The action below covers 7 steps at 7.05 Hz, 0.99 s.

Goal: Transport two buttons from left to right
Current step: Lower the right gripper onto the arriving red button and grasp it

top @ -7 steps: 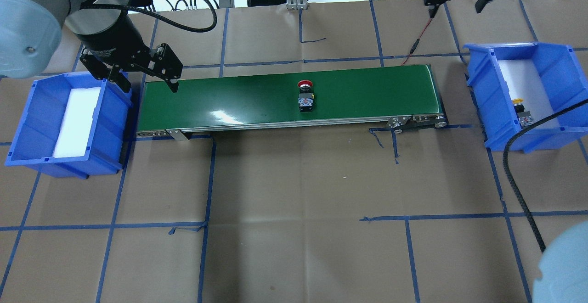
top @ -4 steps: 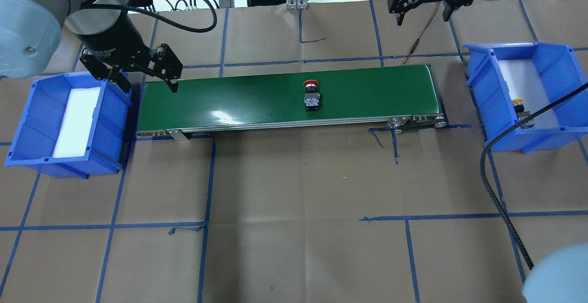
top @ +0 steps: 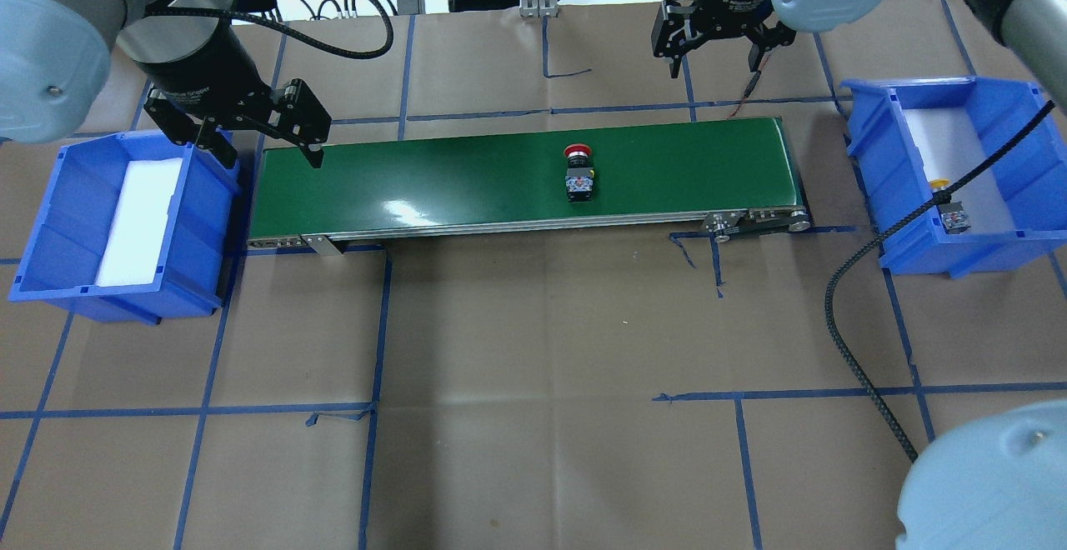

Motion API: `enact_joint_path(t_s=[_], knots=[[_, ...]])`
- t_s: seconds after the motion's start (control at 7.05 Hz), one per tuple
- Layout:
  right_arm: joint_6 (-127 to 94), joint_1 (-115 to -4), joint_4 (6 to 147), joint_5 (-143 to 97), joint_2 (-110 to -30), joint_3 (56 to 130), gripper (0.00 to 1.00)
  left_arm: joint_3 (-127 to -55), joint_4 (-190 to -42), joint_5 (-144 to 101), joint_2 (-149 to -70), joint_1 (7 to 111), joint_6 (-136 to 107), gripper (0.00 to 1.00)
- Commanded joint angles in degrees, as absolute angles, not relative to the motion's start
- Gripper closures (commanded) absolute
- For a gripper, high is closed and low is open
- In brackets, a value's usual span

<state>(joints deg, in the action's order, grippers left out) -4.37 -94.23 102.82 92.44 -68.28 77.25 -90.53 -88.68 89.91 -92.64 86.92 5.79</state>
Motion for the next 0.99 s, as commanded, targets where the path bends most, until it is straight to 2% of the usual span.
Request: enact_joint_path(t_s=[0.0, 0.85], knots=[[-7.2, -94.4, 106.6, 92.3, -66.8, 79.7, 0.01, -90.5, -88.7, 89.9, -92.6, 86.9, 5.8, 0.0], [-7.1, -93.7, 110.9, 89.1, -65.7, 83.9, 0.01, -90.5, -88.7, 89.9, -92.6, 86.9, 5.8, 0.0]])
